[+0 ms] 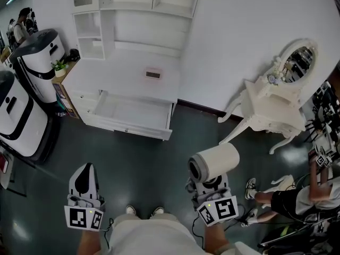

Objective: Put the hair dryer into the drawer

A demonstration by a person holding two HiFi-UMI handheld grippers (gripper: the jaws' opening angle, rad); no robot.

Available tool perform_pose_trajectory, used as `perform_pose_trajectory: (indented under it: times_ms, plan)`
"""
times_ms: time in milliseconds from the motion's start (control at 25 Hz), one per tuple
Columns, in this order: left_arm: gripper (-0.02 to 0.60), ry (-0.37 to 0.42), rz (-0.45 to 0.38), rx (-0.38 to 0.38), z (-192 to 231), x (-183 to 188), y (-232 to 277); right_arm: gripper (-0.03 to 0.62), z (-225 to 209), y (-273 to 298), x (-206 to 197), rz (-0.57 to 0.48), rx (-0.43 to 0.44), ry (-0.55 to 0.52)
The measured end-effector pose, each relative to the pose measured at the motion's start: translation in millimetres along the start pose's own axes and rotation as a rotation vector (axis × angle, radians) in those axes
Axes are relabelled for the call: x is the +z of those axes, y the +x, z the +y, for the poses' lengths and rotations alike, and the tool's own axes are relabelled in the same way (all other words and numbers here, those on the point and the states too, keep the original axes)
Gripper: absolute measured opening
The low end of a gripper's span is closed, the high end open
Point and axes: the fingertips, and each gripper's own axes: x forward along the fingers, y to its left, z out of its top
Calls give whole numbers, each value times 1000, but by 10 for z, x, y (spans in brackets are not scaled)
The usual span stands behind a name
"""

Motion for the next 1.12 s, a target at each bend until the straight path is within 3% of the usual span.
perform_pose_trajectory:
  times_ms: [320, 600, 880, 1120]
  plan:
    - [17, 11, 25, 50, -163, -132, -162, 196, -158, -16, -46, -34, 45, 23]
    - [17, -3, 62, 76, -8, -288, -36, 196, -164, 240, -137, -2, 61, 28]
    - [17, -41, 73, 12, 62, -551, 704, 196, -355, 728, -192, 31, 34, 10]
    - [17, -56, 64, -29, 468, -654, 1592, 196, -513, 1560, -130, 31, 3, -1]
